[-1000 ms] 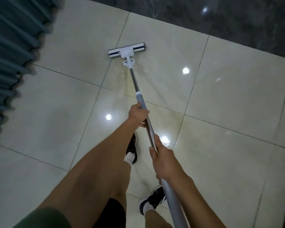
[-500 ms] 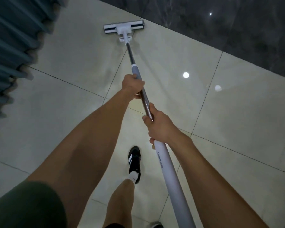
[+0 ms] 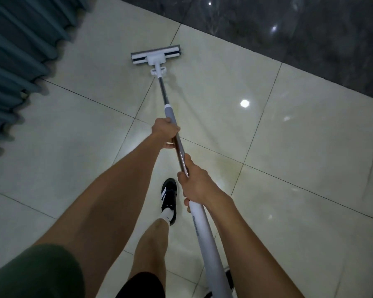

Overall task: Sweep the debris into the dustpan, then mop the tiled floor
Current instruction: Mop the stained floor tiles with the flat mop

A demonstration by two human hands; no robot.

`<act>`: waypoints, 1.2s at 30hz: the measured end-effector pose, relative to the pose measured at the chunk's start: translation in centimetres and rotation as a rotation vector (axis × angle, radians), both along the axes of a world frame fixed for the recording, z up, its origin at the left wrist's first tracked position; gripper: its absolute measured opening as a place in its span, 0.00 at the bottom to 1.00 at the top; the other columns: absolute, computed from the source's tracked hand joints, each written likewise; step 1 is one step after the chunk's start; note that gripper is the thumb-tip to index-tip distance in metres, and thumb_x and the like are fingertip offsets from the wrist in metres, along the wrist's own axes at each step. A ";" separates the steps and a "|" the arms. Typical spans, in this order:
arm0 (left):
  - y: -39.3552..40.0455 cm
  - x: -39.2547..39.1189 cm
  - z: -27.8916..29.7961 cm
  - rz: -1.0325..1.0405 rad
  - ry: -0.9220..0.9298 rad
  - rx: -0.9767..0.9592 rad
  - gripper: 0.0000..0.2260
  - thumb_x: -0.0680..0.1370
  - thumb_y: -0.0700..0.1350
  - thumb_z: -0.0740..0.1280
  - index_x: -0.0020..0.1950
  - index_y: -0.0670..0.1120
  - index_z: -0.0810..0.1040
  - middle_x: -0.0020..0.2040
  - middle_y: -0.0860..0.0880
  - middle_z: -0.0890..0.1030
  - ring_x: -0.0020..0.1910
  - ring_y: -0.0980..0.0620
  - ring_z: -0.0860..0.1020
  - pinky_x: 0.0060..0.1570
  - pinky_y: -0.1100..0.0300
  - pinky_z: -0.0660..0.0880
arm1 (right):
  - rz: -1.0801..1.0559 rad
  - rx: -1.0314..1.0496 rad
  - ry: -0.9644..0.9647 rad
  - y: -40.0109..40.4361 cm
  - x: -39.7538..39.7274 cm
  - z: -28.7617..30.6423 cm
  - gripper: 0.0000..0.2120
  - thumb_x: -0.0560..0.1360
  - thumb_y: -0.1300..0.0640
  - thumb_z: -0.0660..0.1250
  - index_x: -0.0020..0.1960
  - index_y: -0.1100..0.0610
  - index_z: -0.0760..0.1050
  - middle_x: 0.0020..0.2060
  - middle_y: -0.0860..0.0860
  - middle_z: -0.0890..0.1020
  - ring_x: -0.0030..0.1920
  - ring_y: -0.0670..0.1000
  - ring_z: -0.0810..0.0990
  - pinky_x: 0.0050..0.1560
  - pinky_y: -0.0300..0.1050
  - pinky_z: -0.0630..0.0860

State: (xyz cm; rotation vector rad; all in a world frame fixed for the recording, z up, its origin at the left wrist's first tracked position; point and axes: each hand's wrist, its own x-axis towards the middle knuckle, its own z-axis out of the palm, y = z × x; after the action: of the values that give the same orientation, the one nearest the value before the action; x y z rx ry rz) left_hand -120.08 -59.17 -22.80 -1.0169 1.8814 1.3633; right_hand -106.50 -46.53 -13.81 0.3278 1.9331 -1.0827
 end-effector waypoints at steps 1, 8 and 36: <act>0.9 2.1 -0.1 0.005 -0.002 -0.002 0.25 0.79 0.37 0.71 0.75 0.48 0.71 0.52 0.41 0.80 0.41 0.44 0.81 0.25 0.53 0.76 | 0.024 0.009 0.001 1.1 1.9 0.2 0.28 0.83 0.52 0.55 0.79 0.43 0.48 0.47 0.58 0.79 0.36 0.55 0.79 0.43 0.54 0.83; 7.9 18.1 0.7 0.085 0.001 0.047 0.22 0.78 0.37 0.72 0.70 0.46 0.73 0.48 0.41 0.81 0.41 0.44 0.83 0.25 0.55 0.78 | 0.130 0.042 -0.030 9.6 16.0 2.5 0.28 0.82 0.52 0.54 0.79 0.42 0.48 0.44 0.57 0.77 0.32 0.57 0.79 0.34 0.53 0.83; 8.4 24.7 1.7 0.167 0.028 -0.040 0.28 0.76 0.38 0.72 0.75 0.47 0.71 0.58 0.42 0.81 0.47 0.39 0.84 0.22 0.54 0.79 | 0.001 0.053 -0.054 9.3 22.5 4.9 0.27 0.83 0.49 0.57 0.79 0.40 0.51 0.51 0.53 0.81 0.32 0.54 0.81 0.35 0.48 0.83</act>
State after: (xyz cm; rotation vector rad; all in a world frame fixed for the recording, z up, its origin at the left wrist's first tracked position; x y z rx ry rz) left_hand -95.42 -50.78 -21.13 -1.2035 1.8867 1.4452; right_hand -83.97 -37.19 -8.89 0.3817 1.9158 -1.0134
